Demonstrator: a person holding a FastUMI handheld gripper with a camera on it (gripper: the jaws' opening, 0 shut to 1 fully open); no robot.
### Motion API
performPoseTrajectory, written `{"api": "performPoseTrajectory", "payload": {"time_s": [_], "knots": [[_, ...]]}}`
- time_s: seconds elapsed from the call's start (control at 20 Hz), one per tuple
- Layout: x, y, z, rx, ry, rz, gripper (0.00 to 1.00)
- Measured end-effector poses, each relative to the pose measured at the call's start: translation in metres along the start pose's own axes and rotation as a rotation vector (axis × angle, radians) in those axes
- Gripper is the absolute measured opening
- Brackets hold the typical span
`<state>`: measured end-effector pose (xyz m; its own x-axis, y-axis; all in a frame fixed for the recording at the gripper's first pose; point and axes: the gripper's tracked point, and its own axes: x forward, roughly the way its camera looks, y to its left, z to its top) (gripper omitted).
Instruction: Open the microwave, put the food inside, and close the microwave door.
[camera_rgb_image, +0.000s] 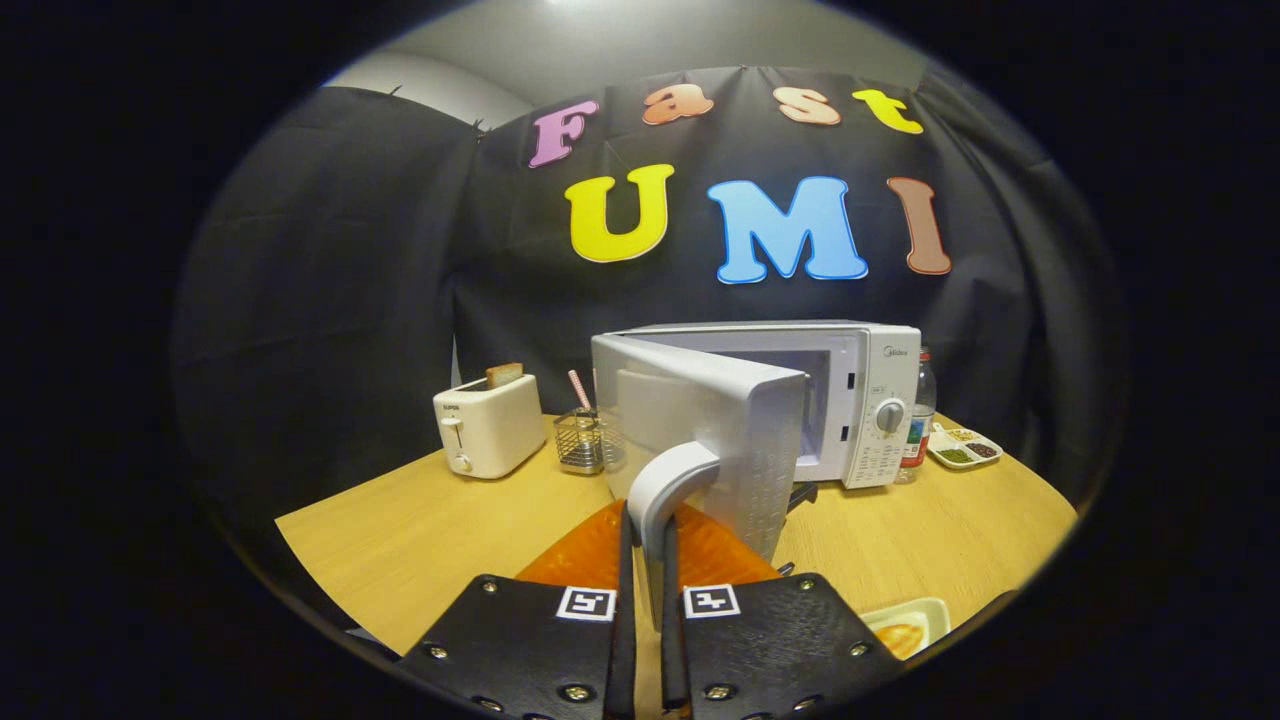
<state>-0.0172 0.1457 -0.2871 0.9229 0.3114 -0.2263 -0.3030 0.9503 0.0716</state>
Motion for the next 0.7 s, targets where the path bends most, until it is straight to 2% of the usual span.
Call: {"api": "performPoseTrajectory", "payload": {"time_s": [0.1,0.3,0.45,0.5,0.65,0.7], "knots": [[0.0,0.029,-0.003,-0.006,-0.009,-0.03,0.1],[0.005,0.07,-0.005,-0.044,-0.066,-0.151,0.11],[0.012,0.093,-0.006,-0.025,-0.111,-0.241,0.12],[0.016,0.109,-0.011,-0.006,-0.11,-0.244,0.12],[0.016,0.136,-0.014,-0.078,-0.124,-0.257,0.27],[0.013,0.142,-0.02,-0.093,-0.125,-0.248,0.26]]}}
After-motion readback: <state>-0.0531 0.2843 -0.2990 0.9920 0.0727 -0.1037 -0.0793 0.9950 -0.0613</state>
